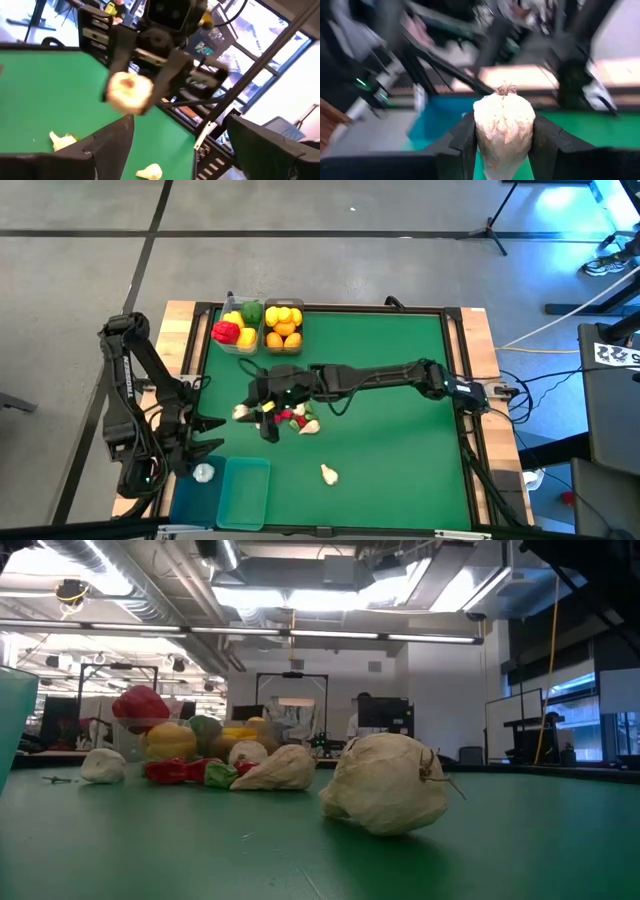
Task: Sort produce into baskets
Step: Put the white garlic into the blue bin
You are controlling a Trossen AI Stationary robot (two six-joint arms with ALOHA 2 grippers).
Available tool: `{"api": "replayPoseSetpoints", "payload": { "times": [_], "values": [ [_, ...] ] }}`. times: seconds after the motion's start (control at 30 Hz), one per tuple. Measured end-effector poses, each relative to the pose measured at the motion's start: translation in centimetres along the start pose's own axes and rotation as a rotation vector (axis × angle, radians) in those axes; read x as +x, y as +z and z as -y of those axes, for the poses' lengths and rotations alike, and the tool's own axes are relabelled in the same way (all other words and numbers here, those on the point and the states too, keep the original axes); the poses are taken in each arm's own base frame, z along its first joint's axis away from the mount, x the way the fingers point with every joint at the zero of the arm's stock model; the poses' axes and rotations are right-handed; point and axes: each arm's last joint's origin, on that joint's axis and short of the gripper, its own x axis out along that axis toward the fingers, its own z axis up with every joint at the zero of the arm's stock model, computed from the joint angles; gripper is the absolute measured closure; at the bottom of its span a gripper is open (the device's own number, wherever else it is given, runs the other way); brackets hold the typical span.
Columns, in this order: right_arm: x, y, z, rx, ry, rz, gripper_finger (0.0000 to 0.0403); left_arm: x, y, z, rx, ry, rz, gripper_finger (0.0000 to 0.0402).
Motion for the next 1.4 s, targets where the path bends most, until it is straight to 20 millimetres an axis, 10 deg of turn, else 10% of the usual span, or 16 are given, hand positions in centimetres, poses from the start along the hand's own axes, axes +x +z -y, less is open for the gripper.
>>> {"api": "replayPoseSetpoints", "payload": {
  "times": [0.43,1.4],
  "values": [
    [-0.7,2.9,-1.0,0.104,0.159,0.252,0.0274,1.7,0.2,-0.3,0.148,0.076,0.045,0.0090],
    [-0.8,3.0,-0.5,0.077,0.120,0.266,0.0274,3.6,0.5,-0.1,0.161,0.153,0.116,0.0090]
  ]
}}
